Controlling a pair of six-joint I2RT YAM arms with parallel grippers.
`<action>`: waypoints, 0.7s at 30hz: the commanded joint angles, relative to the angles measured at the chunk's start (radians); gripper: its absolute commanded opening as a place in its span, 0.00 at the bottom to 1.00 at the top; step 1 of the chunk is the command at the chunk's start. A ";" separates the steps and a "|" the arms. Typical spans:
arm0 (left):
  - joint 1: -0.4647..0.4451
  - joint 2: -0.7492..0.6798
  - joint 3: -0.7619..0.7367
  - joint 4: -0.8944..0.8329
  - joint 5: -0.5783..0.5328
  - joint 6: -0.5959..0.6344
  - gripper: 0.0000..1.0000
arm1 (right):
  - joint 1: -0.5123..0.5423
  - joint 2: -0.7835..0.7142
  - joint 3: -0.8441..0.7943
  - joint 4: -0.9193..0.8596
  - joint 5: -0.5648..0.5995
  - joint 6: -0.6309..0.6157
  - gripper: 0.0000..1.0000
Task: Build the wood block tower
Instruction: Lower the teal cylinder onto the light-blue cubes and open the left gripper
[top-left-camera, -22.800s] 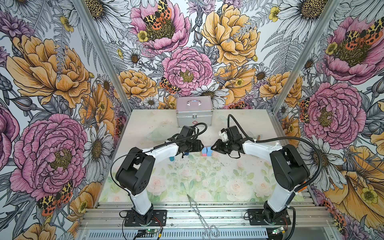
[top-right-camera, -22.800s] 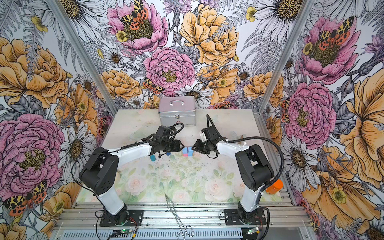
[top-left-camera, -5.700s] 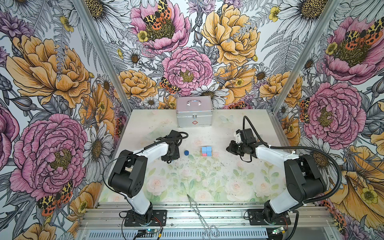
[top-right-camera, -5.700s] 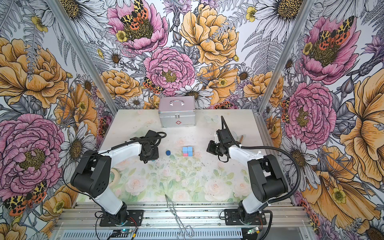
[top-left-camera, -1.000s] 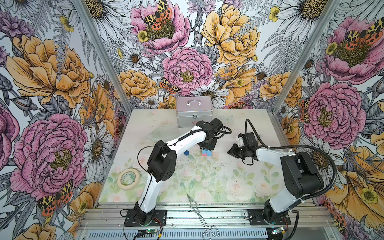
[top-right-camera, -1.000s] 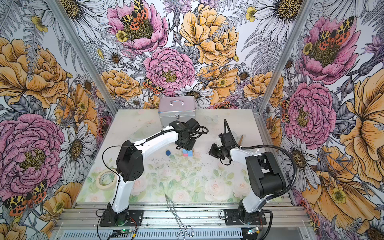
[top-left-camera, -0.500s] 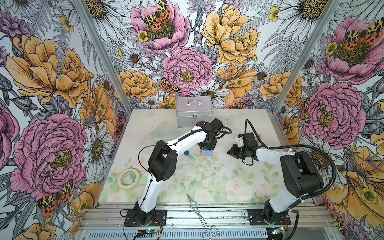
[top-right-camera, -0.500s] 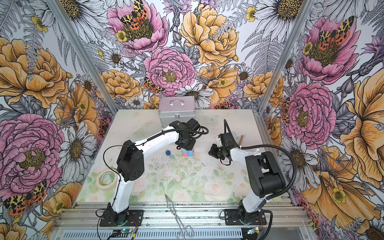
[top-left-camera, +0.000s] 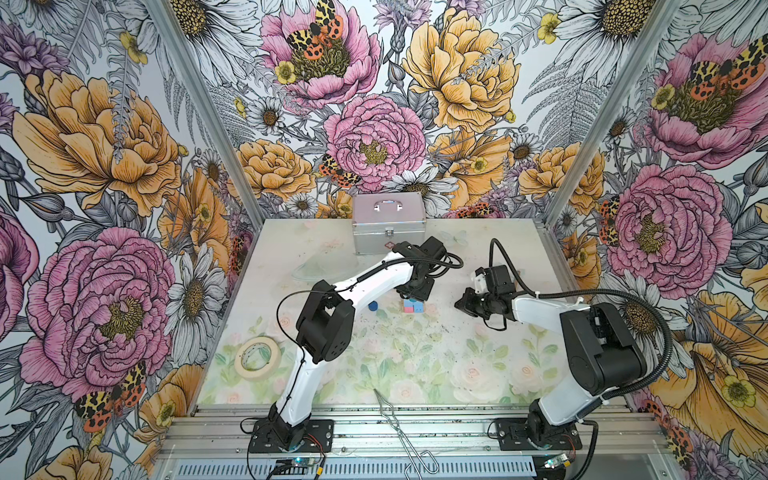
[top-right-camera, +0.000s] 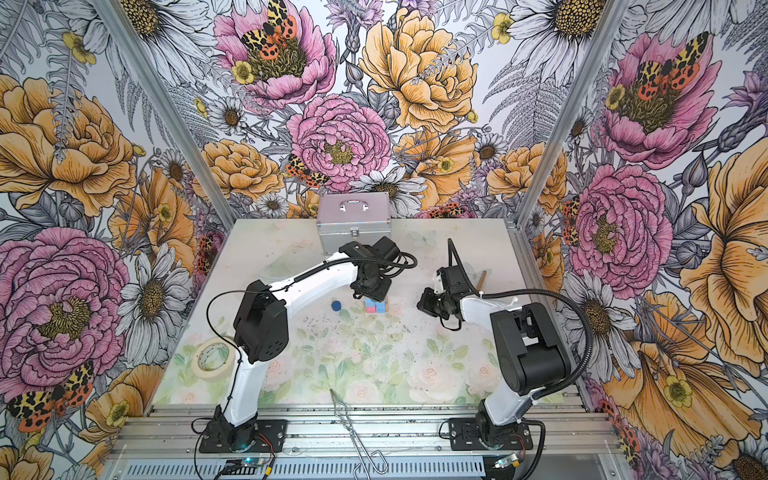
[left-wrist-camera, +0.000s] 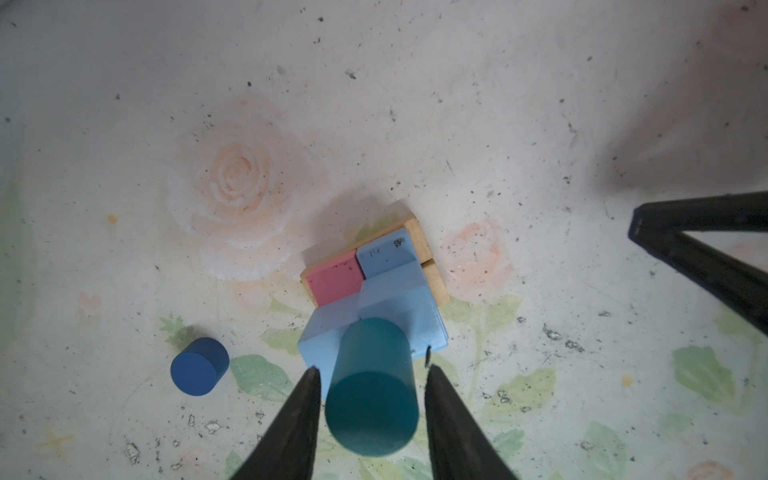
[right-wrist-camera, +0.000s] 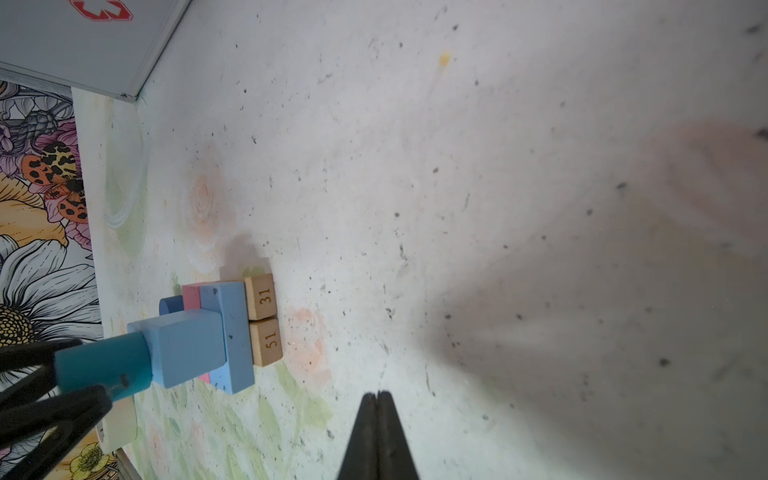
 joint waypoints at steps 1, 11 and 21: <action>0.012 0.010 0.013 0.002 -0.007 -0.006 0.47 | -0.006 0.008 -0.006 0.027 -0.006 0.009 0.00; 0.013 0.005 0.012 0.002 -0.015 -0.006 0.53 | -0.006 0.007 -0.008 0.029 -0.006 0.009 0.00; 0.012 -0.027 0.010 0.002 -0.030 -0.006 0.61 | -0.006 0.004 -0.008 0.029 -0.006 0.009 0.00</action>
